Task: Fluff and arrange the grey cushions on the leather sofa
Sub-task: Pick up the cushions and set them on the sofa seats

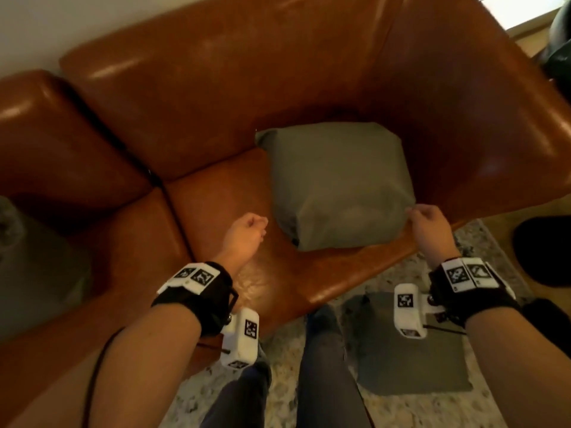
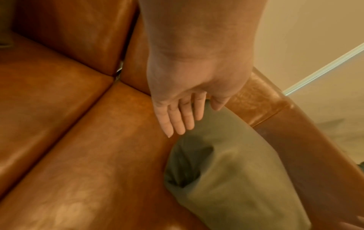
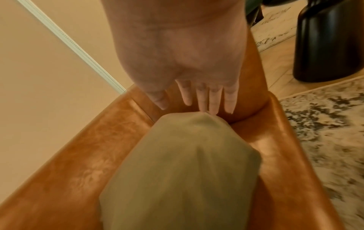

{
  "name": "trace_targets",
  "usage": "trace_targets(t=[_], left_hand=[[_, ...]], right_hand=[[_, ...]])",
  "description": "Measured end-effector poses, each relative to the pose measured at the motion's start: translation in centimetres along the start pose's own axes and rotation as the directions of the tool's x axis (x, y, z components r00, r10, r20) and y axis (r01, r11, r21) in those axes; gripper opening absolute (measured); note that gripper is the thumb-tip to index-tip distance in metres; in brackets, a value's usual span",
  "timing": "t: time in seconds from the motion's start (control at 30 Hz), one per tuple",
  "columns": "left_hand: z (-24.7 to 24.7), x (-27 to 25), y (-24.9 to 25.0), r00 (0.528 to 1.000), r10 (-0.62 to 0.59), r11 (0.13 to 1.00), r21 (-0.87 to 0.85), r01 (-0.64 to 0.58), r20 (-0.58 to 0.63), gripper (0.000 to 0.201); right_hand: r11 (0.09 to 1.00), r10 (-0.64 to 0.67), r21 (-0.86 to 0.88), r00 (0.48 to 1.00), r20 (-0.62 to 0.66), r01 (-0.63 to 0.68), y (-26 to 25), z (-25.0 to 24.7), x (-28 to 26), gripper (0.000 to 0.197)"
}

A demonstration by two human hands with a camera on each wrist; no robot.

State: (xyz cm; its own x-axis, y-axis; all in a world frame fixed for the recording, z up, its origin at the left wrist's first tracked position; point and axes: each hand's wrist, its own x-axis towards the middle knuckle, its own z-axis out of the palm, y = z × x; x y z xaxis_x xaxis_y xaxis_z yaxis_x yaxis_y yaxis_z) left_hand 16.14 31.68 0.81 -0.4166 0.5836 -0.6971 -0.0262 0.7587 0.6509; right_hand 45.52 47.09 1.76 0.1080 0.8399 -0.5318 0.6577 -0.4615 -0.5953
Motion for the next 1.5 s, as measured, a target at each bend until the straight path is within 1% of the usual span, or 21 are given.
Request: trace_targets(t=[0.07, 0.13, 0.27, 0.33, 0.43, 0.47, 0.57, 0.63, 0.73, 0.8, 0.87, 0.9, 0.97, 1.0, 1.03, 1.07, 1.13, 1.2, 1.3, 1.43, 1.5], left_hand=[[1.1, 3.3, 1.1, 0.999, -0.047, 0.997, 0.057, 0.049, -0.023, 0.016], [2.2, 6.4, 2.5, 0.993, -0.109, 0.988, 0.105, 0.114, -0.052, 0.024], [4.0, 11.1, 5.9, 0.968, -0.213, 0.961, 0.152, 0.232, -0.134, 0.056], [4.5, 13.5, 6.7, 0.949, -0.269, 0.955, 0.084, 0.285, -0.166, 0.066], [5.5, 16.5, 6.5, 0.917, -0.351, 0.936, -0.085, 0.341, -0.188, 0.094], [5.8, 17.0, 6.5, 0.917, -0.354, 0.933, -0.13, 0.334, -0.183, 0.095], [6.5, 17.8, 6.6, 0.921, -0.339, 0.931, -0.207, 0.3, -0.193, 0.086], [6.5, 18.3, 6.2, 0.925, -0.324, 0.934, -0.225, 0.278, -0.199, 0.093], [6.3, 19.0, 4.7, 0.933, -0.315, 0.929, -0.259, 0.264, -0.177, 0.104], [6.1, 19.2, 3.2, 0.925, -0.35, 0.901, -0.325, 0.288, -0.15, 0.104], [5.7, 17.6, 3.3, 0.917, -0.374, 0.864, -0.413, 0.289, -0.14, 0.099], [5.4, 15.8, 4.4, 0.914, -0.384, 0.844, -0.451, 0.289, -0.133, 0.092], [4.4, 13.2, 5.4, 0.908, -0.387, 0.812, -0.526, 0.254, -0.158, 0.06], [3.7, 12.3, 5.1, 0.902, -0.398, 0.786, -0.571, 0.239, -0.17, 0.044], [2.8, 11.0, 5.1, 0.895, -0.405, 0.759, -0.615, 0.215, -0.186, 0.034], [1.7, 9.7, 5.0, 0.887, -0.415, 0.729, -0.657, 0.19, -0.203, 0.029], [-0.6, 7.6, 4.0, 0.875, -0.423, 0.665, -0.736, 0.124, -0.235, 0.025], [-3.1, 5.8, 2.1, 0.864, -0.4, 0.673, -0.738, 0.05, -0.306, 0.025], [-7.3, 3.7, -1.4, 0.845, -0.367, 0.682, -0.73, -0.039, -0.388, 0.031], [-12.9, 2.4, -5.3, 0.812, -0.395, 0.614, -0.781, -0.114, -0.429, 0.028], [-15.6, 2.5, -6.7, 0.8, -0.416, 0.574, -0.807, -0.138, -0.432, 0.037]], right_hand=[[1.0, 0.017, 0.003, 1.0, 0.006, -0.017, -1.5, -0.3, 3.5, 0.047], [1.0, 0.029, -0.005, 1.0, 0.005, -0.029, -2.7, 0.0, 7.6, 0.052], [0.992, 0.128, -0.026, 0.99, 0.053, -0.127, -3.2, 1.1, 14.3, 0.054], [0.988, 0.157, -0.032, 0.982, 0.106, -0.154, -3.2, 1.5, 17.0, 0.054], [0.978, 0.208, -0.014, 0.962, 0.177, -0.209, -2.9, 2.4, 20.0, 0.063], [0.973, 0.229, -0.01, 0.955, 0.191, -0.231, -2.9, 2.7, 20.6, 0.066], [0.964, 0.258, 0.008, 0.941, 0.219, -0.266, -2.9, 3.4, 21.7, 0.07], [0.956, 0.271, 0.041, 0.928, 0.257, -0.291, -3.3, 3.8, 21.9, 0.07], [0.946, 0.274, 0.092, 0.92, 0.279, -0.31, -3.7, 3.8, 21.3, 0.065], [0.943, 0.268, 0.113, 0.918, 0.29, -0.312, -3.8, 3.5, 20.4, 0.063], [0.949, 0.244, 0.123, 0.922, 0.3, -0.291, -3.9, 3.0, 18.9, 0.06], [0.948, 0.233, 0.14, 0.922, 0.309, -0.286, -3.7, 2.9, 18.2, 0.059], [0.951, 0.2, 0.162, 0.923, 0.33, -0.264, -4.1, 2.8, 16.2, 0.058], [0.958, 0.172, 0.165, 0.927, 0.333, -0.237, -4.5, 3.0, 15.0, 0.054], [0.964, 0.131, 0.176, 0.93, 0.344, -0.201, -4.9, 3.4, 13.9, 0.047], [0.966, 0.105, 0.184, 0.929, 0.354, -0.179, -5.5, 4.0, 12.7, 0.041], [0.972, 0.046, 0.193, 0.919, 0.393, -0.131, -6.4, 5.5, 10.6, 0.038], [0.982, -0.013, 0.176, 0.899, 0.438, -0.071, -7.4, 7.6, 8.3, 0.037], [0.985, -0.052, 0.167, 0.851, 0.522, -0.042, -9.1, 11.2, 5.6, 0.04], [0.986, -0.13, 0.165, 0.79, 0.6, 0.036, -11.6, 16.1, 2.7, 0.045], [0.984, -0.152, 0.169, 0.775, 0.614, 0.059, -12.8, 18.4, 1.2, 0.047]])
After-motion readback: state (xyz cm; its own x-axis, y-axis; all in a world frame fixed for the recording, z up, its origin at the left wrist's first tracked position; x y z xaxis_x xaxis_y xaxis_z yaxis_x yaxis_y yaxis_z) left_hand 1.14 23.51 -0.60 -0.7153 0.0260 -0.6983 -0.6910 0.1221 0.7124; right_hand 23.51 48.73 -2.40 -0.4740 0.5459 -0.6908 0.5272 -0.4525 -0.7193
